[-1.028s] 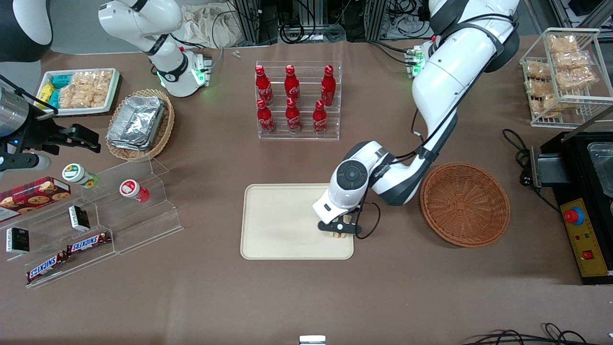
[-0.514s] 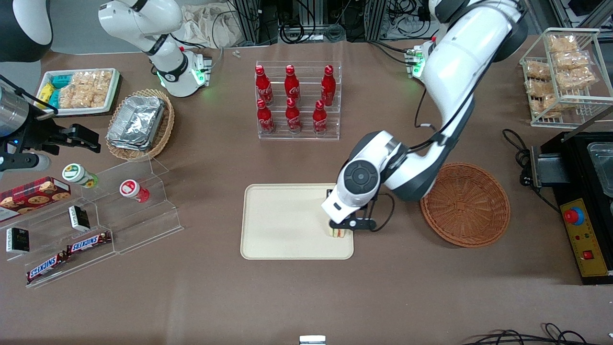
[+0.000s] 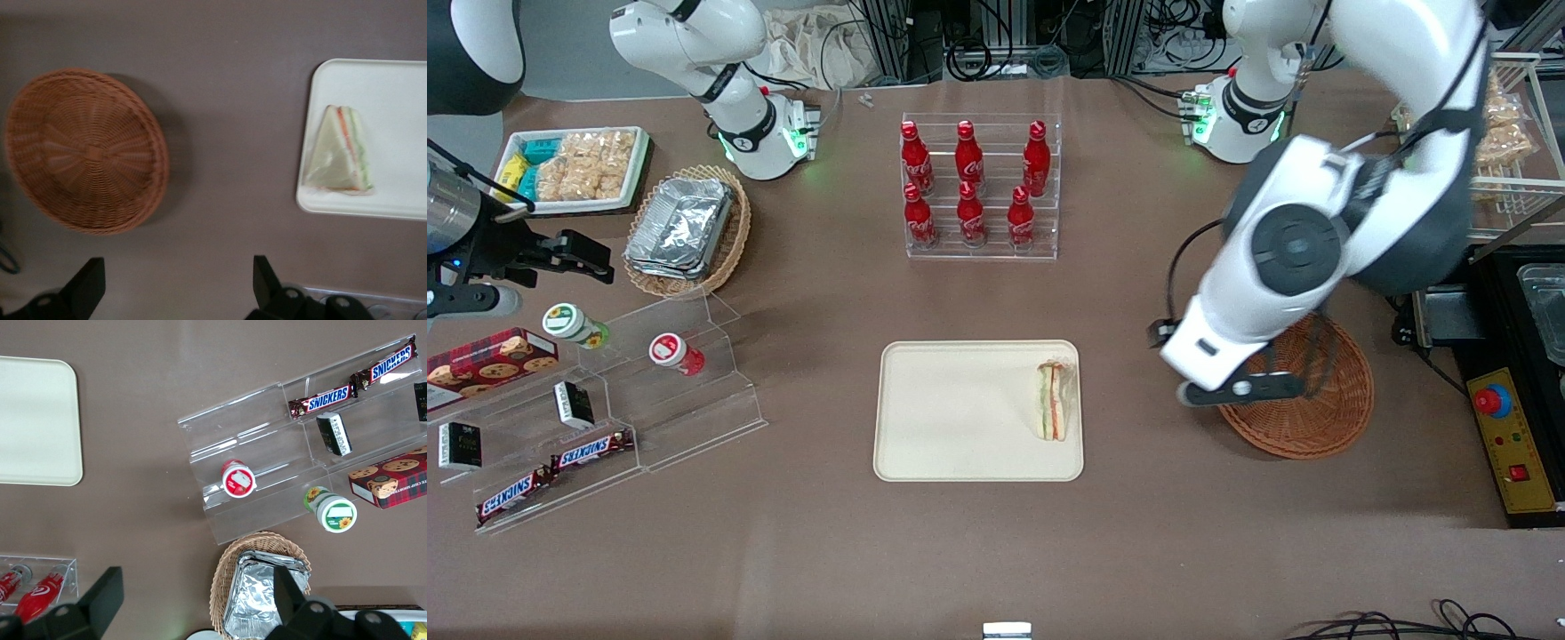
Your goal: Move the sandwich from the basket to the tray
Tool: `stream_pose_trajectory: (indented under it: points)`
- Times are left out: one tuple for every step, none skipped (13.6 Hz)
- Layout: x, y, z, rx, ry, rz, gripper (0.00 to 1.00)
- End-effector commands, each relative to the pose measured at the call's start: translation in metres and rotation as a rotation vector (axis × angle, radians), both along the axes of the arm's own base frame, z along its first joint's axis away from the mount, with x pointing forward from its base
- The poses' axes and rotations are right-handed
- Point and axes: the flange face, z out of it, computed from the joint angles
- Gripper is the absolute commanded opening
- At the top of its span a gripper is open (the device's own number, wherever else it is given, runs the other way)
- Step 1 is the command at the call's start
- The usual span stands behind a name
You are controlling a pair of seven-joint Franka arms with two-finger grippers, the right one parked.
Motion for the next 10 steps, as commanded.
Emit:
stream_pose_trajectory:
  points:
    - [-0.026, 0.055, 0.053, 0.022, 0.007, -0.035, 0.99]
    - [-0.030, 0.077, 0.064, 0.035, 0.002, 0.003, 1.00]
    - [-0.034, 0.088, 0.075, 0.041, -0.005, 0.017, 1.00]
    - [-0.035, 0.105, 0.083, 0.043, -0.008, 0.045, 1.00]
    - [-0.034, 0.123, 0.087, 0.038, 0.001, 0.044, 1.00]
    - [-0.038, 0.125, 0.092, 0.021, 0.011, 0.023, 1.00]
    - [-0.040, 0.127, 0.095, 0.022, 0.008, 0.024, 1.00]
    - [-0.040, 0.129, 0.095, 0.024, 0.009, 0.028, 1.00]
    - [-0.040, 0.133, 0.094, 0.026, 0.014, 0.032, 1.00]
    - [-0.039, 0.144, 0.093, 0.027, 0.020, 0.049, 1.00]
